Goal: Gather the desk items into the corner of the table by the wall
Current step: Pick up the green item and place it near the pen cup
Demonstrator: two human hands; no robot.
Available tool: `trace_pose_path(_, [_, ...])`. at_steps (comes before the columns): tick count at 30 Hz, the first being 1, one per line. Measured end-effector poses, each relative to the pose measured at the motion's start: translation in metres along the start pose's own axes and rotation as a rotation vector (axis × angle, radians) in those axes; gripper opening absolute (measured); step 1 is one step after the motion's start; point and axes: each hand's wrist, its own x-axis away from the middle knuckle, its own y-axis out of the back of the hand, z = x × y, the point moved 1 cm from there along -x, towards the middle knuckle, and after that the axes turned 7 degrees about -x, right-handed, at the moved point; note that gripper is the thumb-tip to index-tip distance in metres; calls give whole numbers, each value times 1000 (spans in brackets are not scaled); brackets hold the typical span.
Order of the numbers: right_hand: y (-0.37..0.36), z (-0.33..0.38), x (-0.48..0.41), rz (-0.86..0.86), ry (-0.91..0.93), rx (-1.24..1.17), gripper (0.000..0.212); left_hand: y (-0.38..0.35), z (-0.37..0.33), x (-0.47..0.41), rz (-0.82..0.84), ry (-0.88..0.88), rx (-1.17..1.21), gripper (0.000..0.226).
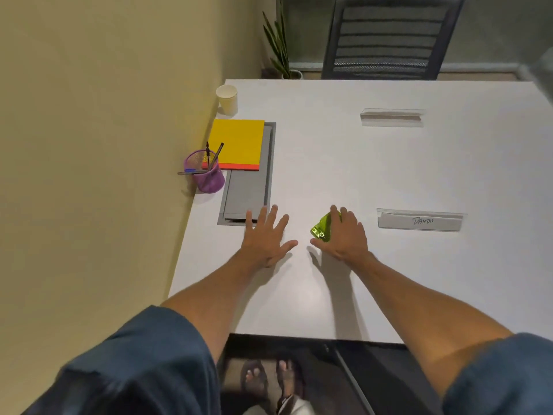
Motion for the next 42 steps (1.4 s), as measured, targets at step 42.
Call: trace_pose_path(42, [-57, 163, -45, 179, 419, 1, 98, -106, 101, 89, 4, 246, 79, 74])
